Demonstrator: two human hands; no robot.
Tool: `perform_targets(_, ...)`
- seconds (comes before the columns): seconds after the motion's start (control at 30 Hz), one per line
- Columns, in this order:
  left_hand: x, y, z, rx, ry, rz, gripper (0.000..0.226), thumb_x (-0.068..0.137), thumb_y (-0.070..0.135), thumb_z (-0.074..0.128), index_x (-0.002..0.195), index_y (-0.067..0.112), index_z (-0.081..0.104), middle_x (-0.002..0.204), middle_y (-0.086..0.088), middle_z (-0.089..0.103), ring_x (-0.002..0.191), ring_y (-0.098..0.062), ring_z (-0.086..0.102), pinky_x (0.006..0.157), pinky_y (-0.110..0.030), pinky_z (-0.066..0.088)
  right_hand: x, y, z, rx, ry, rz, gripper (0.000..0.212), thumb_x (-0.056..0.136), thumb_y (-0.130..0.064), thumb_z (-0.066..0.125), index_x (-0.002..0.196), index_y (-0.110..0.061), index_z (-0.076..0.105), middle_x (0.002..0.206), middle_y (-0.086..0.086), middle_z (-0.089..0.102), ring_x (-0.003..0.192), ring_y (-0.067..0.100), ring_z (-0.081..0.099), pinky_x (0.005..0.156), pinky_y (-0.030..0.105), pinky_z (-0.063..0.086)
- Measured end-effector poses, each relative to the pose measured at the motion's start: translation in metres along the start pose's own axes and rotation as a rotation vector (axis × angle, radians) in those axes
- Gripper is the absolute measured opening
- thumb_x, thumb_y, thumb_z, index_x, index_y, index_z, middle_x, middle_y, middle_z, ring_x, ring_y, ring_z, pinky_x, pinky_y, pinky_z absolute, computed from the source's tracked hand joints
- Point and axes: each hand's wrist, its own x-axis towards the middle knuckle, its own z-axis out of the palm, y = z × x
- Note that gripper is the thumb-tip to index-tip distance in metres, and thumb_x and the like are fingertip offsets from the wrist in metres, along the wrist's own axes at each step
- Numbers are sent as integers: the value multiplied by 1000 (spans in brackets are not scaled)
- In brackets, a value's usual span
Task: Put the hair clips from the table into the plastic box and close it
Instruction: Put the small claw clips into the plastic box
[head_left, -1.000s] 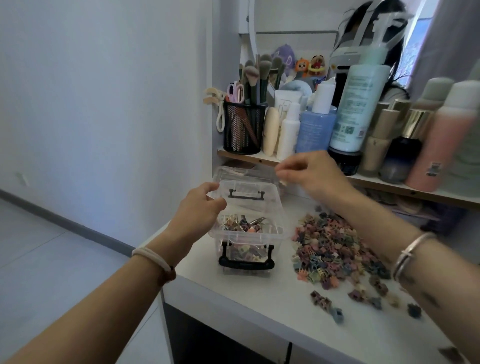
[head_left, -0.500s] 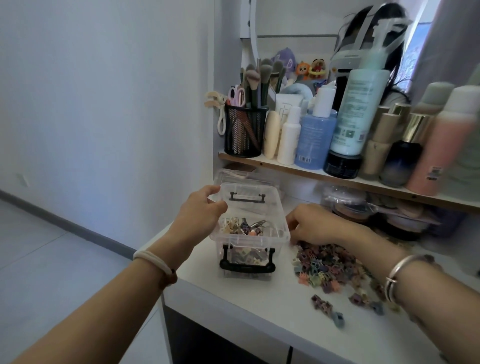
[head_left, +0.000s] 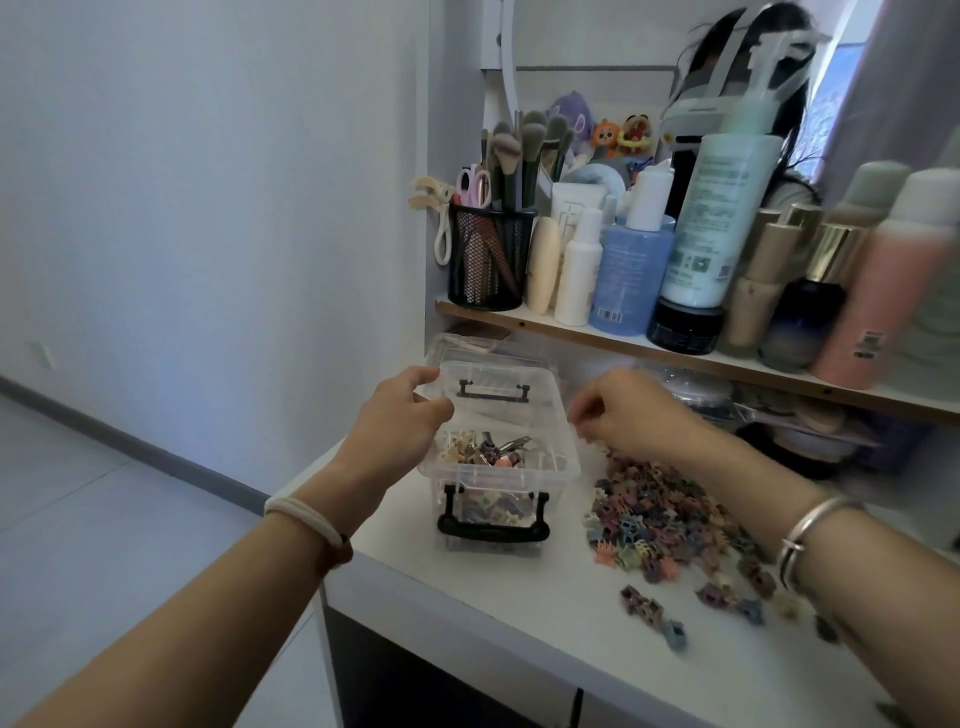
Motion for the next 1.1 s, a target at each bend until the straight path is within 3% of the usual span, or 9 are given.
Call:
perform_targets(0.1, 0, 0, 0, 6, 0, -1, 45, 91, 12, 48, 136, 13, 43, 93, -8, 56, 84, -25, 54, 80, -33, 41, -3, -17, -23, 366, 201, -7, 14, 80, -8, 68, 94, -11, 70, 86, -3, 66, 76, 4, 58, 74, 13, 45)
perform_targets(0.2, -1, 1, 0, 12, -1, -3, 44, 91, 12, 47, 135, 13, 43, 97, -10, 57, 86, -26, 55, 85, -37, 43, -12, -38, -36, 759, 76, -88, 10, 79, -8, 68, 89, -9, 69, 81, 1, 69, 74, 7, 65, 76, 19, 55)
perform_targets(0.3, -1, 1, 0, 5, -2, -1, 44, 92, 12, 47, 135, 13, 43, 94, -8, 57, 86, -25, 55, 84, -37, 43, -13, -37, -37, 791, 21, -65, 9, 83, -10, 64, 84, -18, 69, 80, -6, 67, 74, 2, 64, 71, 19, 57)
perform_targets(0.4, 0, 0, 0, 4, 0, -1, 44, 92, 12, 47, 135, 13, 44, 91, -6, 57, 85, -25, 55, 80, -34, 42, -11, -16, -33, 558, 35, 51, 11, 85, -8, 63, 86, -18, 66, 84, -4, 66, 77, 9, 63, 67, 18, 54)
perform_targets(0.5, 0, 0, 0, 2, 1, -2, 44, 91, 12, 47, 135, 14, 44, 92, -8, 58, 83, -25, 55, 79, -34, 42, -17, 2, -18, 140, -236, 105, 15, 85, -11, 63, 99, -13, 66, 84, -3, 65, 67, 7, 61, 61, 15, 49)
perform_targets(0.6, 0, 0, 1, -9, 1, -7, 44, 91, 12, 47, 135, 13, 44, 90, -6, 57, 82, -25, 54, 78, -34, 41, -21, 6, -2, -63, -332, 53, 21, 81, -19, 68, 102, -16, 68, 93, -4, 65, 77, 8, 59, 73, 19, 48)
perform_targets(0.83, 0, 1, 1, -2, 0, -16, 44, 92, 12, 47, 135, 14, 43, 92, -7, 58, 86, -26, 55, 81, -35, 43, -22, -8, 9, -197, -283, -48, 21, 87, -18, 60, 105, -12, 68, 106, 2, 68, 84, 10, 50, 75, 22, 39)
perform_targets(1.0, -1, 2, 0, -9, -3, -13, 44, 92, 12, 47, 136, 13, 43, 98, -9, 58, 89, -26, 55, 85, -37, 43, -24, -7, 10, -242, -319, -56, 16, 83, -12, 64, 98, -10, 70, 106, 4, 68, 92, 15, 58, 75, 21, 42)
perform_targets(1.1, -3, 3, 1, -8, -6, -12, 44, 93, 13, 46, 137, 14, 42, 104, -10, 55, 91, -26, 53, 86, -37, 43, -22, -7, 1, -134, -141, -55, 17, 85, -8, 61, 100, -9, 70, 104, 2, 68, 87, 9, 58, 78, 18, 43)
